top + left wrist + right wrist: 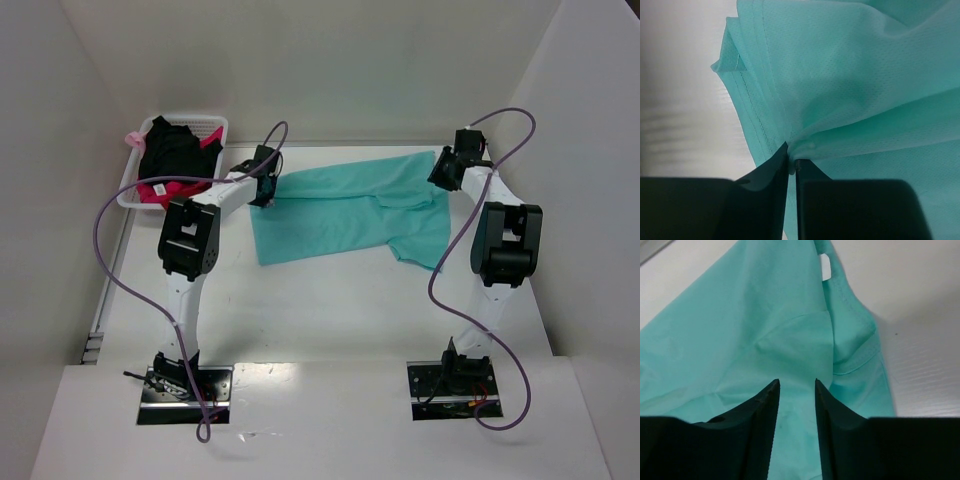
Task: Fold and stack the t-shirts
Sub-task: Fold the flattened tshirt in 1/3 of the way
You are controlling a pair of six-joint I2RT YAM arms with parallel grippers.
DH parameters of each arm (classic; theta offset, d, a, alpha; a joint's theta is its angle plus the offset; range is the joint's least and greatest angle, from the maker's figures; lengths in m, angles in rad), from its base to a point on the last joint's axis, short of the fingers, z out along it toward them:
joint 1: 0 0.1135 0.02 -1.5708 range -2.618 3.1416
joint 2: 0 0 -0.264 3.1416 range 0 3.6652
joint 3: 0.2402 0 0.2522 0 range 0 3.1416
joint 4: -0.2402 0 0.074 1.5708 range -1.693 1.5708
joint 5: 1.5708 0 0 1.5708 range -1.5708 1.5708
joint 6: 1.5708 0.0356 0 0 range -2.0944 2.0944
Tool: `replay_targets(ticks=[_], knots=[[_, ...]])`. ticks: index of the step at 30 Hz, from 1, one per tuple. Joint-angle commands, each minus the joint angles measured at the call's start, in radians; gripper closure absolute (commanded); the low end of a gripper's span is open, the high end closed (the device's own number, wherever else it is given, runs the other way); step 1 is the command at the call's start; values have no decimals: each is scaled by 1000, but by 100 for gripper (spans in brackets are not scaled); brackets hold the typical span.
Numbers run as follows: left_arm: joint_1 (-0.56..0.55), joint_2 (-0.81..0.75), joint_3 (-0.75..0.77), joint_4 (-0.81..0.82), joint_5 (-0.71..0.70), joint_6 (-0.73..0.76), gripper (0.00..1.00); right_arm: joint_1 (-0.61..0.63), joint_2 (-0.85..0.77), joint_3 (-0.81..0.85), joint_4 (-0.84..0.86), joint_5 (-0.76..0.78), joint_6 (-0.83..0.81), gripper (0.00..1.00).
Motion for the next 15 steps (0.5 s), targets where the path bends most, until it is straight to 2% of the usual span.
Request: replay_targets(ticks=[1, 3, 4, 7, 8, 10, 12, 13, 15], knots=[[4, -53, 47, -37, 2, -9, 84, -10, -15, 12, -21, 23, -5, 58], [4, -53, 63, -49, 2, -9, 79, -10, -15, 24, -30, 23, -14, 52], [4, -66, 73, -59, 2, -9, 73, -10, -15, 45, -30, 23, -14, 44], [4, -96, 105, -69, 2, 2, 66, -10, -15, 102, -39, 11, -14, 33], [4, -105, 105, -69, -7, 2, 54, -10, -3, 124, -39, 11, -23, 30], [4, -135, 119, -80, -22, 2, 41, -10, 34, 198, -49, -21, -24, 27], [4, -158, 128, -80, -42, 2, 22, -10, 65, 252, -49, -30, -24, 23], [4, -158, 128, -80, -42, 2, 8, -10, 82, 307, -61, -44, -24, 23], [13, -158, 137, -80, -42, -10, 1, -10, 143, 370, -84, -56, -39, 20]])
